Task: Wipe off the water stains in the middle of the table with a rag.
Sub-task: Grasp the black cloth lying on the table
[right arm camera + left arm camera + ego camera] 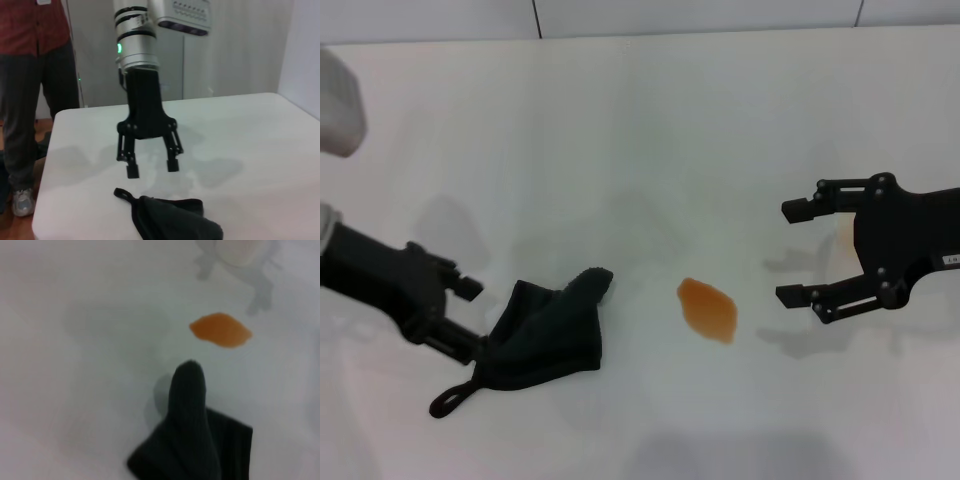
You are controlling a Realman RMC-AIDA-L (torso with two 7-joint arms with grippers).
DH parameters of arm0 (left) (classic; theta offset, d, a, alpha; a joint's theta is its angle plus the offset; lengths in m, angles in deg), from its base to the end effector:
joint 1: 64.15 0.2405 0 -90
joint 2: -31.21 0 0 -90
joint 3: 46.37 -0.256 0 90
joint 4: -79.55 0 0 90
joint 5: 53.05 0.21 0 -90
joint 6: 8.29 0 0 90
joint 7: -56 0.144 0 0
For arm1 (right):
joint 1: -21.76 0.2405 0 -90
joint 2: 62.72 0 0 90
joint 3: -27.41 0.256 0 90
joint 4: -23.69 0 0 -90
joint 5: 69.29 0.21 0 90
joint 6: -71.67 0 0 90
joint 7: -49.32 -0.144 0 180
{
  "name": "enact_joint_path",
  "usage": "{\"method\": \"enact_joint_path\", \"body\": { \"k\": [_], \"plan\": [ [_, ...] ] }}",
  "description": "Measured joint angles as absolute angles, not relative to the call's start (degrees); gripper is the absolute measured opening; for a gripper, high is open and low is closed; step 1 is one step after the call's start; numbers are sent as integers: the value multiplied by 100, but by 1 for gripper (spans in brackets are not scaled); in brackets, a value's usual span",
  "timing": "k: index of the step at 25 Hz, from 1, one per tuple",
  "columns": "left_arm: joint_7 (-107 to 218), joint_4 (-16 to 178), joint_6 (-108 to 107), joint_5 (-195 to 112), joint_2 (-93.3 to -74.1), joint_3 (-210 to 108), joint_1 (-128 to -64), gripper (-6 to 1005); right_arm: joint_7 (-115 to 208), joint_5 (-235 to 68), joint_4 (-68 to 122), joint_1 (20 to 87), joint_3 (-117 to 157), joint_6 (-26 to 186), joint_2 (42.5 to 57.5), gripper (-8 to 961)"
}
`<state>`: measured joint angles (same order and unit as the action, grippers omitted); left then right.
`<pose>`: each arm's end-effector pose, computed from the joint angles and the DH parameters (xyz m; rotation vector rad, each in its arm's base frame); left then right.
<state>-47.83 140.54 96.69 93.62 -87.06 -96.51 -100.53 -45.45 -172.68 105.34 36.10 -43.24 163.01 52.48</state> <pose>-0.2416 0.3292 0.0332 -3.0336 -0.7079 0.2934 0.1943 0.2919 0.0450 -2.9077 0.1174 0.3944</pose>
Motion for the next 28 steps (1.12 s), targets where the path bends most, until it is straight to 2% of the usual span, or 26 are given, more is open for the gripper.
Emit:
{"method": "enact_joint_path", "body": {
  "k": [7,28],
  "plan": [
    [-4797,13815,9396,9357,-8778,-9940,-10195,887,-4563,-17264,10614,3604,-4385,16310,5251,860],
    [-4675,13043,8493,8800,-8797,-10632,-10358,885,-4554,-17265,10639,3591,-4406,16352,5243,857]
  ]
}}
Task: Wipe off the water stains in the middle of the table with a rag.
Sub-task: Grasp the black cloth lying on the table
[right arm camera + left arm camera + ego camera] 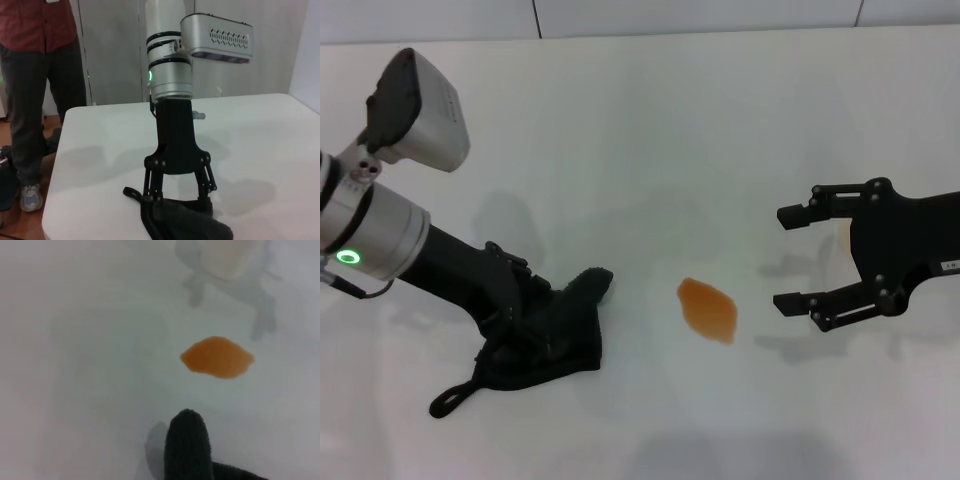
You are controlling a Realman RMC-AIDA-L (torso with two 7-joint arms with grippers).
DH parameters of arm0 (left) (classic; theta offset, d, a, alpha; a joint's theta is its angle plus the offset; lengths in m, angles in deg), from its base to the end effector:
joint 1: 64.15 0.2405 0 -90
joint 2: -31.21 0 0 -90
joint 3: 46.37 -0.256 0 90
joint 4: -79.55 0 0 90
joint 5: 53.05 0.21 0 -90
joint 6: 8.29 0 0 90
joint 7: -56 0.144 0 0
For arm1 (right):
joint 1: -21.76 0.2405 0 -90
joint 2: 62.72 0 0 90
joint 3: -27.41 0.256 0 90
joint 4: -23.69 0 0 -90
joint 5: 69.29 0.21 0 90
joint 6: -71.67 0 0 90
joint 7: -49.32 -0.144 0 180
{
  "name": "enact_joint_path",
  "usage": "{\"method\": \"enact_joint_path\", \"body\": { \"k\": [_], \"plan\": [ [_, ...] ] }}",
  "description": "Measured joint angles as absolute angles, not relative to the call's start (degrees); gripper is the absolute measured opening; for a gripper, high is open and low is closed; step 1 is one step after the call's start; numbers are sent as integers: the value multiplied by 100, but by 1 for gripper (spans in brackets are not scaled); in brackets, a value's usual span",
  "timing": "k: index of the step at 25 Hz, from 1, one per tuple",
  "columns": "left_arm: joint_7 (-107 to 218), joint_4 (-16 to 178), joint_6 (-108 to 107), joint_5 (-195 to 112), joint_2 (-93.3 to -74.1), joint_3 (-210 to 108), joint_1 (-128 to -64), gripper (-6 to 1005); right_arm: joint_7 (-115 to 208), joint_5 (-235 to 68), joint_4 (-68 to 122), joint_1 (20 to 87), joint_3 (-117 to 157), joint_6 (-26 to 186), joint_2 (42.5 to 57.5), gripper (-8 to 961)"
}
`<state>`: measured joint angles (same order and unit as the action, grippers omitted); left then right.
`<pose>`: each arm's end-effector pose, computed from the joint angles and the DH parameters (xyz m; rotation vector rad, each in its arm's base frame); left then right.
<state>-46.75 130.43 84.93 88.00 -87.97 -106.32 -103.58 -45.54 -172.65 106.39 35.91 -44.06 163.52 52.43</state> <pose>-0.2277 0.3424 -0.0194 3.0566 0.5818 -0.2780 0.1909 0.2890 0.0438 -2.9246 0.0911 0.3873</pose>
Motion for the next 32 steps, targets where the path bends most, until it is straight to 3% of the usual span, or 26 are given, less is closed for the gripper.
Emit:
{"method": "enact_joint_path", "body": {
  "k": [16,22,32],
  "plan": [
    [-4701,12894,8407,8791,-8797,-10705,-10344,876,-4569,-17265,10637,3522,-4466,16337,5242,855],
    [-4793,12894,8407,8865,-8788,-10693,-10343,678,-4569,-17265,10628,3508,-4465,16315,5242,855],
    [-4941,12931,8347,9141,-8771,-10652,-10373,606,-4563,-17265,10598,3477,-4422,16293,5242,853]
  ]
}}
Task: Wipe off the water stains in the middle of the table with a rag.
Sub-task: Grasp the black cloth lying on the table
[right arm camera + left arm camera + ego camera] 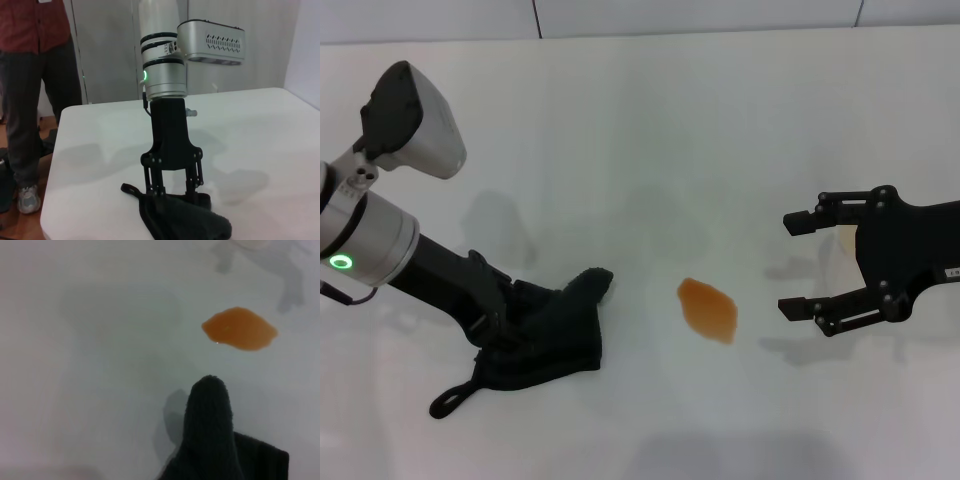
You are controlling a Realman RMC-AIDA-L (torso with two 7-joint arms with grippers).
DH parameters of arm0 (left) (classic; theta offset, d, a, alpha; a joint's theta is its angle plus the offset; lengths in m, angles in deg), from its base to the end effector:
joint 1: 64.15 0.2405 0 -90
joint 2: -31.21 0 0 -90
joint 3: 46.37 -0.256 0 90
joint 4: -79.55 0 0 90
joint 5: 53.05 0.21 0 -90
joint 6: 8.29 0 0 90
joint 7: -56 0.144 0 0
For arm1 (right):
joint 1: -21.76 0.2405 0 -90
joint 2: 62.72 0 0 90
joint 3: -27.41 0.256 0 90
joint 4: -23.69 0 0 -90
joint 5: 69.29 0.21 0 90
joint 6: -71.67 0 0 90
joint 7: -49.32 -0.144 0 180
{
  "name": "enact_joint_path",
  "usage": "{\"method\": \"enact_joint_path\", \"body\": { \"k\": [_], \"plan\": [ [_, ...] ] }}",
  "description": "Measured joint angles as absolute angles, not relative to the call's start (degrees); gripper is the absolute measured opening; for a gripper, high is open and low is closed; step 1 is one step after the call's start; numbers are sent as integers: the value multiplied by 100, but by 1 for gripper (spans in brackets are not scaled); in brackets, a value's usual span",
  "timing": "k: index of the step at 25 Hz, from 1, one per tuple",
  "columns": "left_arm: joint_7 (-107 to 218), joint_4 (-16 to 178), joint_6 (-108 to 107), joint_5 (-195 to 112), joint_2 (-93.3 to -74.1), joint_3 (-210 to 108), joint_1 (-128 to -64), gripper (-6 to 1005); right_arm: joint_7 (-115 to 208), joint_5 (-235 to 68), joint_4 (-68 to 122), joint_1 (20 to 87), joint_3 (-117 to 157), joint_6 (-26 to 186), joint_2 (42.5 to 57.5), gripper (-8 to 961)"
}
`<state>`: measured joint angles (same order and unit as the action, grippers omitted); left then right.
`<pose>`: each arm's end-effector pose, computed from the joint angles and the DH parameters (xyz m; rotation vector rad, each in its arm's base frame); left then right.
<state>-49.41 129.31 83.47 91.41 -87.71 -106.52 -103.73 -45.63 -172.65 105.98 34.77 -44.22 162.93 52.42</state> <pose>-0.2392 0.3432 -0.0189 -3.0433 -0.6668 0.3790 0.1977 0.2863 0.0428 -2.9158 0.1325 0.3846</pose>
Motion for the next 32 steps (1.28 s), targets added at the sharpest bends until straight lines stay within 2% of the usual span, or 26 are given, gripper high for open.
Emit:
{"method": "enact_joint_path", "body": {
  "k": [9,14,25,32],
  "plan": [
    [-4947,12937,8273,9144,-8786,-10675,-10432,605,-4553,-17265,10593,3476,-4424,16287,5242,852],
    [-4947,12929,8268,9122,-8791,-10662,-10456,519,-4559,-17265,10601,3476,-4429,16287,5242,852],
    [-4921,12898,8137,9080,-8814,-10778,-10459,495,-4569,-17261,10632,3477,-4439,16290,5242,851],
    [-4945,12894,7989,9030,-8815,-10789,-10456,444,-4569,-17251,10636,3488,-4430,16290,5242,850]
  ]
}}
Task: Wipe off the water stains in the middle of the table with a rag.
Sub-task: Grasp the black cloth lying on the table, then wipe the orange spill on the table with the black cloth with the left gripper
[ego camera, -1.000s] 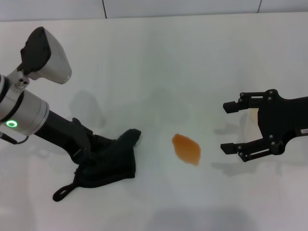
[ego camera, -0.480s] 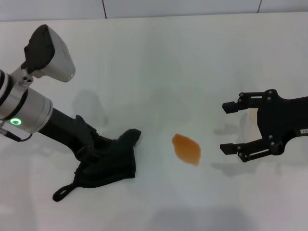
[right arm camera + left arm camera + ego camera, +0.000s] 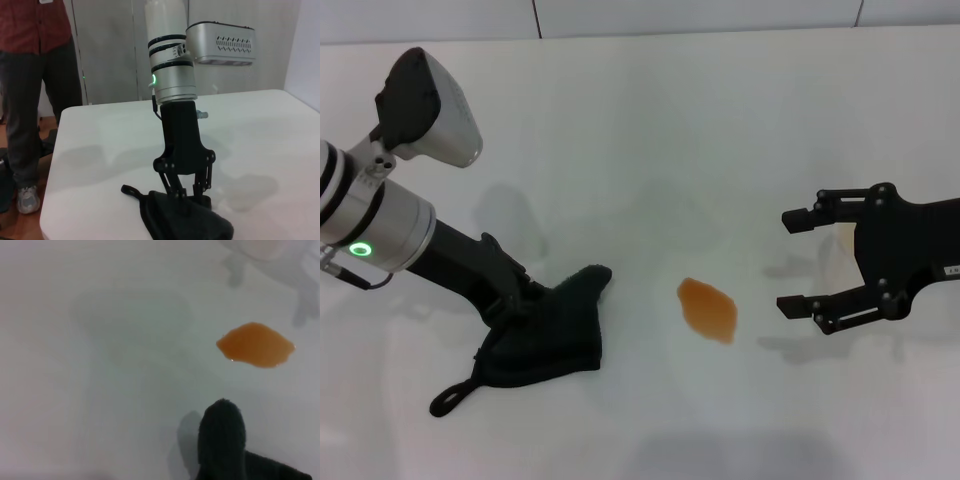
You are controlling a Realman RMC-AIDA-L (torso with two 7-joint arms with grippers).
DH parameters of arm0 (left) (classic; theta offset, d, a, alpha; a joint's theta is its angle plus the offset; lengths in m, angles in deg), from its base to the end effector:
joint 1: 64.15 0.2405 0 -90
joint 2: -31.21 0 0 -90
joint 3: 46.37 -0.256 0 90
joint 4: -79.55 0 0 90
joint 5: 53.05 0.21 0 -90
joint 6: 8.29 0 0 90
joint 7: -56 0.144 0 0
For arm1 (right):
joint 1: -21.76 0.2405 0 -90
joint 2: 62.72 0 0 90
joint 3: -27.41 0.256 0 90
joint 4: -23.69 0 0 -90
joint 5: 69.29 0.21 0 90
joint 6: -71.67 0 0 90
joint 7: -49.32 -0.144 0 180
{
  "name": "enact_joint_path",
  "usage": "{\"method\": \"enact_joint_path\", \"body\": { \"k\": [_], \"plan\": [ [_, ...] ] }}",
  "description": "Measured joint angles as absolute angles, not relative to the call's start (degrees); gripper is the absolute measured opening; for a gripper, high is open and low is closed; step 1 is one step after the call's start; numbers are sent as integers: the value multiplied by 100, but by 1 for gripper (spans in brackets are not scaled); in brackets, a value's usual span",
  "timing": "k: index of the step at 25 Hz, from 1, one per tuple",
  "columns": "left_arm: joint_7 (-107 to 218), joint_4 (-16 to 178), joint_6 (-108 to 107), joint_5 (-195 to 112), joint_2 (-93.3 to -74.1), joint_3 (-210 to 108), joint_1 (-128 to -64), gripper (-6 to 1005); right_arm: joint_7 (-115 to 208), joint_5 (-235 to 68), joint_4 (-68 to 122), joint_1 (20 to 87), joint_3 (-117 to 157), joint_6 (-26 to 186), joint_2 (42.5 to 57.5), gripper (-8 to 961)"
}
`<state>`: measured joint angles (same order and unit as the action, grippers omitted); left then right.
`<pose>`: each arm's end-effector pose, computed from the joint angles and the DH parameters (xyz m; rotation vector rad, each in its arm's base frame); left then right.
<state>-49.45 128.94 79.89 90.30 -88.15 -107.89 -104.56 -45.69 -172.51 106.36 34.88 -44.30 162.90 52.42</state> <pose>-0.2316 0.3523 -0.0258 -3.0160 -0.6121 0.3565 0.1955 0.2867 0.0433 -2.9148 0.1210 0.3870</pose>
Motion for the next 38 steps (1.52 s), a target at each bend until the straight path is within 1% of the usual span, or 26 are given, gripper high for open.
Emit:
{"method": "enact_joint_path", "body": {
  "k": [2,7,12,17,32,38],
  "plan": [
    [-4946,12894,7978,9003,-8815,-10789,-10455,430,-4569,-17249,10640,3497,-4430,16290,5242,850],
    [-4946,12894,7974,8815,-8814,-10798,-10463,204,-4569,-17247,10640,3512,-4430,16290,5242,849],
    [-4914,12894,7997,8713,-8810,-10861,-10467,51,-4569,-17247,10642,3502,-4430,16290,5242,848],
    [-4878,12820,7915,8518,-8817,-11074,-10477,45,-4566,-17203,10648,3484,-4438,16290,5242,848],
    [-4278,12173,7475,7414,-8821,-11226,-11190,36,-4526,-17124,10649,3476,-4455,16341,5242,846],
    [-4239,12022,7274,6990,-8827,-11791,-11294,36,-4536,-17107,10648,3476,-4439,16352,5242,822]
  ]
}}
